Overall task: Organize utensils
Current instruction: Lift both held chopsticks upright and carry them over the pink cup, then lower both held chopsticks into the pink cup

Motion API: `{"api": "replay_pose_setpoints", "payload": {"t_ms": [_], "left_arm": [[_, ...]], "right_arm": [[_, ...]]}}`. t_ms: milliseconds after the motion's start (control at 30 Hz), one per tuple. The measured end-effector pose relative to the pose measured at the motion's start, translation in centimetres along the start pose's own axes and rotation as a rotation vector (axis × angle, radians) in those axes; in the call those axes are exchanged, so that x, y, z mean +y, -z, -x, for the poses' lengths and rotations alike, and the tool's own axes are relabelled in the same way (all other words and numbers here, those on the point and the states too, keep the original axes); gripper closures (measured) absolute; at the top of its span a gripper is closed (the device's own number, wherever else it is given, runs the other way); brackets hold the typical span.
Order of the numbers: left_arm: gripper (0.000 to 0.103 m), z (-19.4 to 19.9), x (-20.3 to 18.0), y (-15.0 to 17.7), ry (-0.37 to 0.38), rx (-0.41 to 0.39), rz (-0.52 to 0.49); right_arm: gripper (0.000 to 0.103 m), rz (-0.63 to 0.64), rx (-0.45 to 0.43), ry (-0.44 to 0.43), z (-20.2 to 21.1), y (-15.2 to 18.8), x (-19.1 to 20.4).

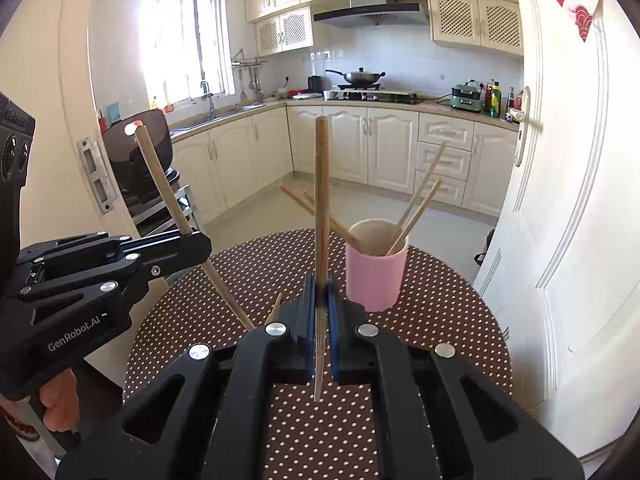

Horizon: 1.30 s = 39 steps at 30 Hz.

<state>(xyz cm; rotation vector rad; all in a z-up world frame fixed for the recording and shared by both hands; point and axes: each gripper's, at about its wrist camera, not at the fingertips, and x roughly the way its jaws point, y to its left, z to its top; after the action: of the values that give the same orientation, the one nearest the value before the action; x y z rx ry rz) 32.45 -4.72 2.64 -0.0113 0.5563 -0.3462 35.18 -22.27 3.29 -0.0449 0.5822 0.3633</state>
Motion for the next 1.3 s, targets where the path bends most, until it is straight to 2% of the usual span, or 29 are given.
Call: {"api": "replay_pose_setpoints", "payload": {"t_ms": [100, 300, 433, 600, 867, 1067, 1300], "left_arm": [[0.097, -0.3, -0.9, -1.2, 0.0, -0.027, -0.01], [0.097, -0.4, -2.1, -3.7, 0.01, -0.138, 0.0], [0.097, -0.8, -2.6, -5.1, -0.023, -0.215, 0.009], [0.097, -2.2, -2.0, -7.2, -0.026, -0.25, 0.092], [0.097, -4.7, -2.6, -8.5, -0.085, -0.341, 0.104], [0.097, -6.7, -3.2, -8.2, -0.085, -0.353, 0.051], [0.097, -8.8, -4.1, -6.8, -0.078, -0.321, -0.038]], "right_arm": [[0.099, -0.001, -0.032, 0.027, 0.4, -0.5, -0.9], [0.099, -0.036, -0.105, 0.062, 0.8, -1.6, -3.0], [0.099, -0.043, -0.154, 0.1, 1.0, -2.1, -4.1], [0.099, -0.087, -0.203, 0.122, 0.9, -2.8, -5.7], [0.099, -0.121, -0.294, 0.162, 1.0, -3.2, -6.9], [0.099, -0.165, -0.335, 0.157, 0.2, -3.6, -8.2], [0.099, -0.163, -0.381, 0.137, -0.3, -4.3, -8.0]]}}
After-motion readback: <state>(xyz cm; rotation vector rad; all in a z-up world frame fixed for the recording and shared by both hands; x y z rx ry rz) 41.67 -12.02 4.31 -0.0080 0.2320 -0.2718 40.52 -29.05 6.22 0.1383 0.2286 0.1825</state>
